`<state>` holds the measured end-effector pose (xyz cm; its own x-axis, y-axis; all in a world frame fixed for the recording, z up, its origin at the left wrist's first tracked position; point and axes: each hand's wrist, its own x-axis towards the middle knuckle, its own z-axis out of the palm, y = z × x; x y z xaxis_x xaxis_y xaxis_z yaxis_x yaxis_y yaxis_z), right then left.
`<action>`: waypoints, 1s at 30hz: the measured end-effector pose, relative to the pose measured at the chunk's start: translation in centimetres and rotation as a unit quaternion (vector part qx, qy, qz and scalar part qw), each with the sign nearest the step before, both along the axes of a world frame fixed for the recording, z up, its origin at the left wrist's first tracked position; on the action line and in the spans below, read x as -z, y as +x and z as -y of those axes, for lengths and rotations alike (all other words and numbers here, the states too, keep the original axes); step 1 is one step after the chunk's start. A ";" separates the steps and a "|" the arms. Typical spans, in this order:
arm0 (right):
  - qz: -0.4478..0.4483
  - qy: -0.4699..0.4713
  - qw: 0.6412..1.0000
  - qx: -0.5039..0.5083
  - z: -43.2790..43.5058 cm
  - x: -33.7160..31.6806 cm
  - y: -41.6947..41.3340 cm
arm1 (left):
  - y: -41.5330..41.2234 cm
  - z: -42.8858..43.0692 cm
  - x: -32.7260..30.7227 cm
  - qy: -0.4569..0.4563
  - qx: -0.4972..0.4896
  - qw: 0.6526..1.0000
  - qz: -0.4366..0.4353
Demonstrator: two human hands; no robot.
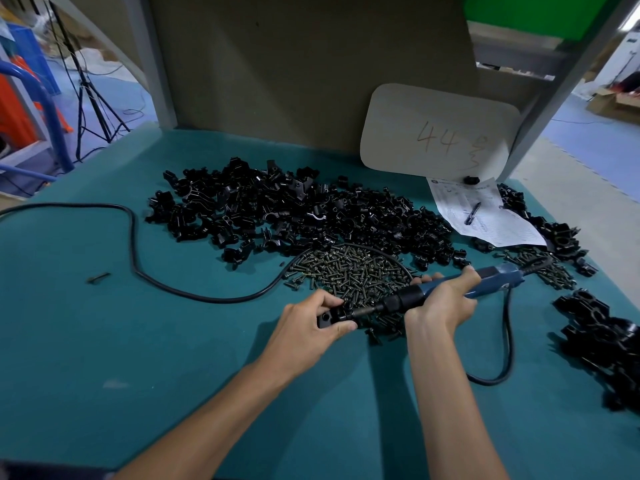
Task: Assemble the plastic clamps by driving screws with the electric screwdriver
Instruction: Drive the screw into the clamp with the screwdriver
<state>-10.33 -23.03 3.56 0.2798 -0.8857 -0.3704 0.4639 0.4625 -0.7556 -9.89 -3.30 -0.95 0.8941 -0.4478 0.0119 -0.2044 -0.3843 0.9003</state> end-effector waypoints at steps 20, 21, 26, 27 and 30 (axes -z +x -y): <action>0.066 -0.033 0.997 -0.021 0.9 -2.2 -0.6 | 0.6 -0.4 0.1 -0.106 0.010 0.994 -0.038; 0.067 -0.049 0.996 -0.014 1.9 -3.2 -0.9 | 0.7 -0.6 0.1 -0.128 0.009 0.990 -0.056; -0.184 -0.201 0.940 -0.204 7.8 -5.7 -4.5 | 1.3 -0.5 0.1 -0.198 -0.008 0.974 -0.107; -0.253 -0.242 0.903 -0.248 8.5 -5.2 -5.5 | 1.4 -0.5 0.1 -0.203 -0.015 0.972 -0.112; -0.412 -0.361 0.779 -0.306 9.3 -3.4 -7.8 | 1.7 -0.7 0.4 -0.153 -0.033 0.982 -0.110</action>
<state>-18.09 -32.35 6.98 0.6616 -0.7410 -0.1145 -0.4565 -0.2770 -0.8455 -8.17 -2.57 -1.34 0.9172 -0.3941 -0.0592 0.0236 -0.0946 0.9952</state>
